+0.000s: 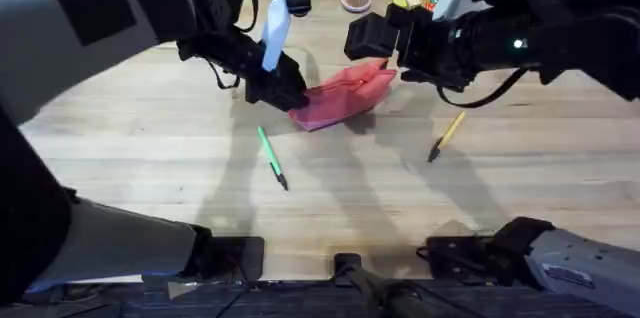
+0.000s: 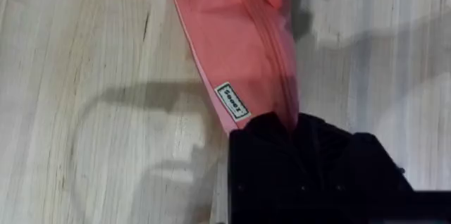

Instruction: Unzip the bag, pick up the pens from the table one at a time and place them inside, then zip the bag closed.

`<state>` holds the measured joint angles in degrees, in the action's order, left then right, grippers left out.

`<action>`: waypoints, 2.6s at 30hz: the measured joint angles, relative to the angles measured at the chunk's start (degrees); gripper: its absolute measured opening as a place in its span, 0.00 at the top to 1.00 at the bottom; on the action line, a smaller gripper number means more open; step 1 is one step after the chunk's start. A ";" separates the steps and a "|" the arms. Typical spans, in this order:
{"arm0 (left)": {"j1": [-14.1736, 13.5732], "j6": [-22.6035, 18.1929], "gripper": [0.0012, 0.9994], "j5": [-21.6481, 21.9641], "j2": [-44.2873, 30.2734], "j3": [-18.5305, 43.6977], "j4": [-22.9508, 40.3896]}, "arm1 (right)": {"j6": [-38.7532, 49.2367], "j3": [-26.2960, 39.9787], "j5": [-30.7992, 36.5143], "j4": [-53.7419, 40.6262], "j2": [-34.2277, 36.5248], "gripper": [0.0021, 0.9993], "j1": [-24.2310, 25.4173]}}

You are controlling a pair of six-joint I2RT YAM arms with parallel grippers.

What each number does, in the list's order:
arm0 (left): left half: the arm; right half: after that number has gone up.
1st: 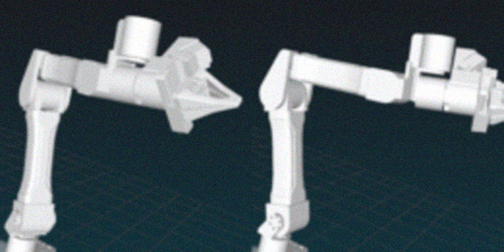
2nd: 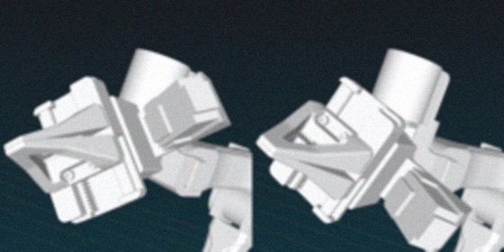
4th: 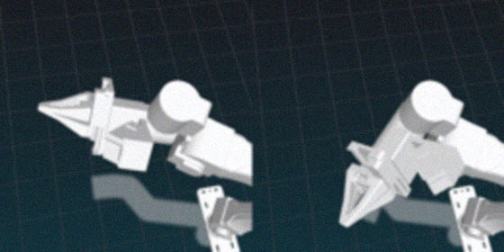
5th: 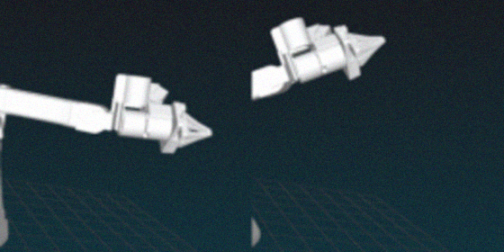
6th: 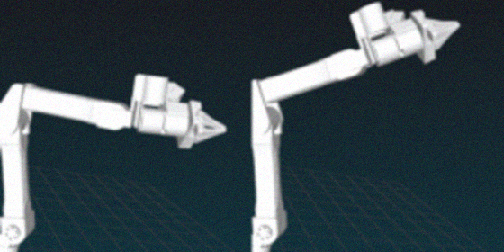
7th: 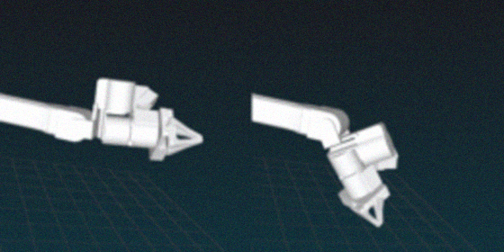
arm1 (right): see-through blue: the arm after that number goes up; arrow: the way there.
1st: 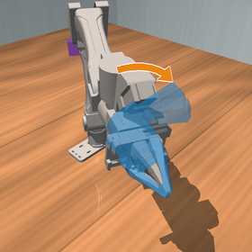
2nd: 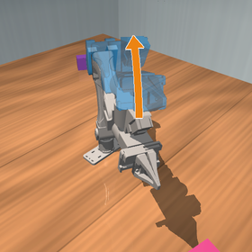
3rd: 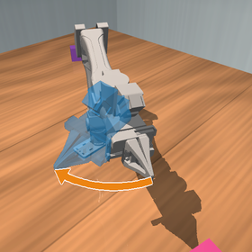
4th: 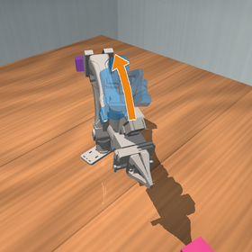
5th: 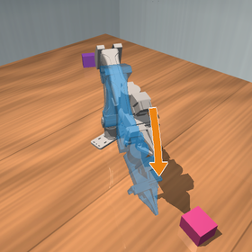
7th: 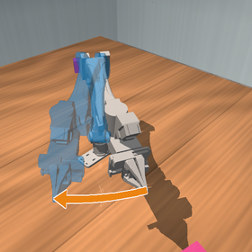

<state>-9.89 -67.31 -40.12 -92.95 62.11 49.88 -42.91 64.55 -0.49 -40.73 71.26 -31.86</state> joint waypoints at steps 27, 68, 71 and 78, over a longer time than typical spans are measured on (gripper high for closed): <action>0.00 0.01 0.96 -0.15 0.00 -0.02 0.03 | -4.11 0.00 0.45 6.99 11.73 0.00 0.00; 0.07 0.00 0.96 -0.02 0.00 0.00 0.03 | -12.16 0.00 6.71 7.13 17.01 0.89 0.52; 0.07 0.00 0.96 0.09 0.00 0.00 0.03 | -11.88 0.00 6.69 6.69 16.16 0.89 0.52; 0.07 0.00 0.96 0.15 0.00 -0.01 0.04 | -11.26 0.00 6.63 6.22 15.69 0.91 0.52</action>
<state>-9.82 -67.31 -39.97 -92.95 62.10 49.92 -54.17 64.55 6.14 -34.51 86.96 -31.33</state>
